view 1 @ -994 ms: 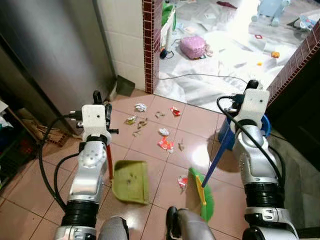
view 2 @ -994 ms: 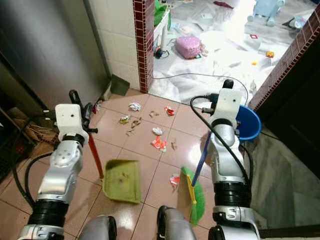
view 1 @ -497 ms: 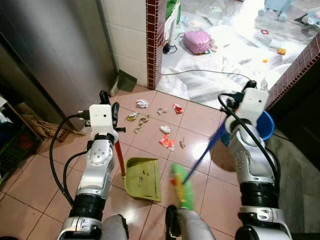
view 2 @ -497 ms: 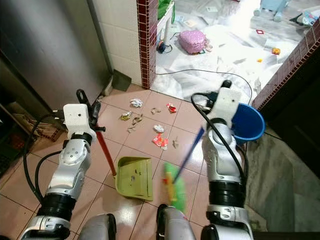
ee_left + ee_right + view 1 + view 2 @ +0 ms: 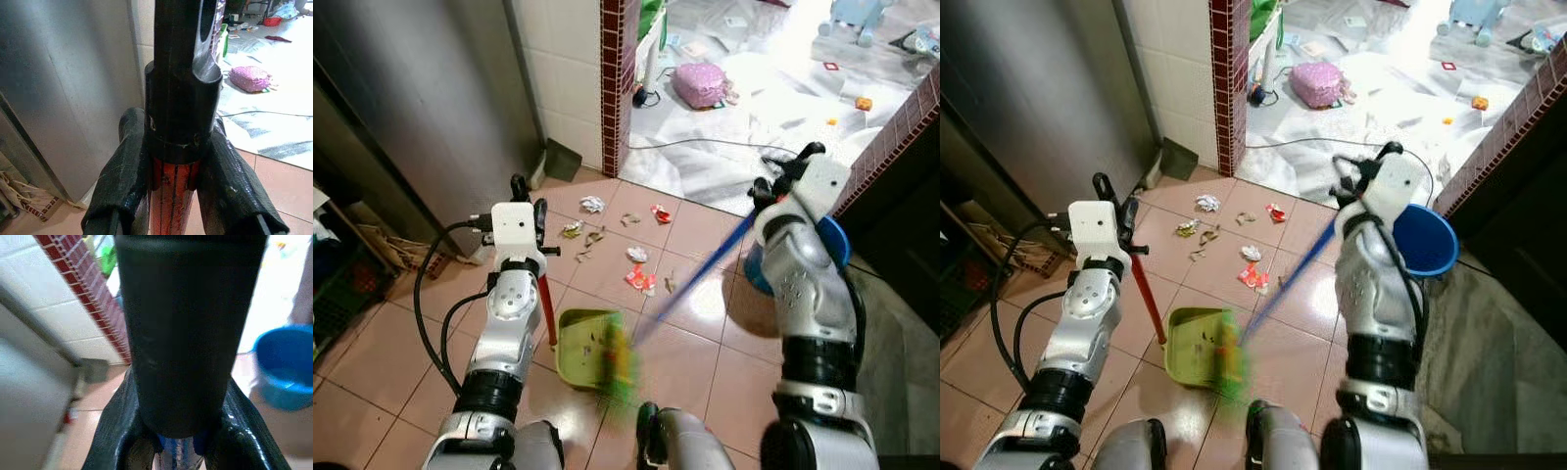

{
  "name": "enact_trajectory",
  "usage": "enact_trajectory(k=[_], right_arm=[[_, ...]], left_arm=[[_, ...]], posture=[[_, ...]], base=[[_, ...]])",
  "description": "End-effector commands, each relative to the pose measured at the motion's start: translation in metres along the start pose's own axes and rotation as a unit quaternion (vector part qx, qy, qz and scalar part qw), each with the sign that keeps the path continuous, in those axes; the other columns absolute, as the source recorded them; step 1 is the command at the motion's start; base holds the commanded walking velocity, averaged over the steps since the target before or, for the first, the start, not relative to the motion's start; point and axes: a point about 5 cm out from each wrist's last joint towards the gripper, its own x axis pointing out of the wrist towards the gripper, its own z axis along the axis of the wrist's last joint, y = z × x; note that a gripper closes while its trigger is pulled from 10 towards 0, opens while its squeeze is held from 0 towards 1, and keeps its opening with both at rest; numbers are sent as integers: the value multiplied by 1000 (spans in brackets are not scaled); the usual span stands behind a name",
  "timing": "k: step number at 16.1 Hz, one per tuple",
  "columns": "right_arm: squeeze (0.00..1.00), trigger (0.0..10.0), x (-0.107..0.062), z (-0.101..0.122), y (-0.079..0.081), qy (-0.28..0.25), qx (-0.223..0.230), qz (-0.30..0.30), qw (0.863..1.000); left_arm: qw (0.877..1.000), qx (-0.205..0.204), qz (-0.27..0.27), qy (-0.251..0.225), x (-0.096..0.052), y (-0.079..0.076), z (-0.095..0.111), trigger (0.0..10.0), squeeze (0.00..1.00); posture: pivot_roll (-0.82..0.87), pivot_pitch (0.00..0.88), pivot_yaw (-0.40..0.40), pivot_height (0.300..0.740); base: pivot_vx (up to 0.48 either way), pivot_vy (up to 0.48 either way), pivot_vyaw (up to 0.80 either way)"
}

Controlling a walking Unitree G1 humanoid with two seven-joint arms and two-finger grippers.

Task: Sweep floor

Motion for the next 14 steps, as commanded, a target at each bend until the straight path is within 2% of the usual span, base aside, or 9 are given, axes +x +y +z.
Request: enact_trajectory(k=[1, 2, 4, 5, 6, 7, 8, 12, 14], right_arm=[[0, 10000, -3, 14, 26, -9, 64, 67, 996], [0, 10000, -4, 18, 31, -16, 57, 84, 995], [0, 10000, -6, 30, 42, -51, -11, 125, 991], [0, 10000, -7, 33, 44, -62, -30, 136, 988], [0, 10000, -11, 45, 51, -107, -101, 164, 975], [0, 10000, -14, 53, 54, -145, -146, 175, 963], [0, 10000, -16, 60, 54, -171, -169, 179, 954], [0, 10000, -18, 75, 44, -213, -206, 165, 941], [0, 10000, -17, 64, 24, -211, -243, 137, 937]], left_arm=[[1000, 11, 0, -23, 4, -1, 8, 10000, 0], [1000, 11, 0, -24, 4, -1, 8, 10000, 0], [1000, 11, -2, -29, 5, -3, 9, 10000, 0], [1000, 11, -2, -29, 5, -3, 9, 10000, 0], [999, 11, -2, -30, 5, -3, 9, 10000, 0], [999, 10, -1, -30, 5, -2, 9, 10000, 0], [1000, 10, -1, -30, 4, -2, 8, 10000, 0], [999, 4, 3, -38, 7, 6, 14, 10000, 0], [998, -8, 6, -55, 5, 16, 25, 10000, 0]], posture=[[-106, 134, -19, 740], [-105, 133, -20, 740], [-101, 131, -22, 740], [-100, 129, -21, 740], [-97, 125, -21, 740], [-94, 123, -20, 740], [-92, 115, -21, 740], [-82, 90, -16, 740], [-77, 84, -13, 740]], base=[[0, 0, 0], [0, 0, 0], [0, 0, 0], [0, 0, 0], [0, 0, 0], [0, 0, 0], [0, 0, 0], [0, 0, 0], [0, 0, 0]])
